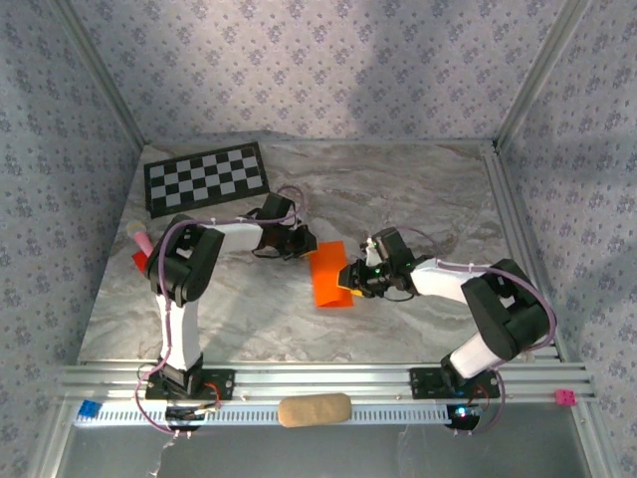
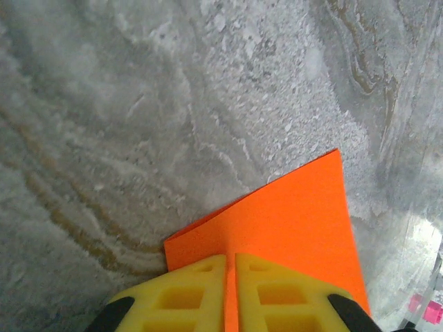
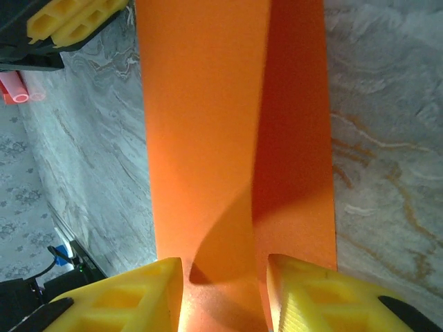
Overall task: Fold a paper plane with a square sheet of paper (pick it up from the middle)
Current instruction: Third fold the triangle at the center of the table.
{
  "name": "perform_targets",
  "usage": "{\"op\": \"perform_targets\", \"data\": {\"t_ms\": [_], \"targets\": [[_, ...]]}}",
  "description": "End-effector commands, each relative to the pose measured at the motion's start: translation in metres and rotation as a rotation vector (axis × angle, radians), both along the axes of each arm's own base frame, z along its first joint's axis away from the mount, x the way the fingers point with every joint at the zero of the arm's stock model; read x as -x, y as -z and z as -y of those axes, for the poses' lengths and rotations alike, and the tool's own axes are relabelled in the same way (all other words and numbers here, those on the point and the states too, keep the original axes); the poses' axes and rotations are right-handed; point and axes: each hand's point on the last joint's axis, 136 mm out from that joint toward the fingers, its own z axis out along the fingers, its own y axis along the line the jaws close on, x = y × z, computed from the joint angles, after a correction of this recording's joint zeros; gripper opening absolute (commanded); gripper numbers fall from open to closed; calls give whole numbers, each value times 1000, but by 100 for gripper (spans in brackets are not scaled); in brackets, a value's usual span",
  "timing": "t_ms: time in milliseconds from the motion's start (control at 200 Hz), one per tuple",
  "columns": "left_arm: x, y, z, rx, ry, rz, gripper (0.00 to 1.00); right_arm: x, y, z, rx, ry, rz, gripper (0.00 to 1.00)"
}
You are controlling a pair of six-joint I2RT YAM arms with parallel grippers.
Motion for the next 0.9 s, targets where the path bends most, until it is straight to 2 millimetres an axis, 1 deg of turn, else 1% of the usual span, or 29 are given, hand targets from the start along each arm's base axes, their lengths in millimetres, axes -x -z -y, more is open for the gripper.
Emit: {"op": "perform_targets", "data": {"t_ms": [0, 95, 370, 510, 630, 720, 775, 895], "targets": [[-1, 5, 2, -21, 37, -6, 14, -2, 3, -1, -48, 10, -19, 37], [-3, 4, 3, -23, 45, -1, 14, -5, 4, -2, -80, 21, -26, 35], [-4, 7, 3, -36, 50, 0, 14, -8, -2, 0, -98, 19, 6, 35], [-4, 5, 5, -21, 48, 7, 14, -11, -2, 1, -119, 24, -1, 33], [-4, 8, 6, -27, 50, 16, 14, -16, -4, -1, -151, 37, 0, 29], [-5, 6, 8, -15, 48, 27, 14, -18, -4, -2, -153, 32, 2, 28], [-5, 5, 9, -15, 48, 32, 14, -19, -4, -2, -156, 28, -3, 25], [-5, 4, 11, -11, 52, 32, 15, -18, 0, -2, -154, 28, -9, 25]]}}
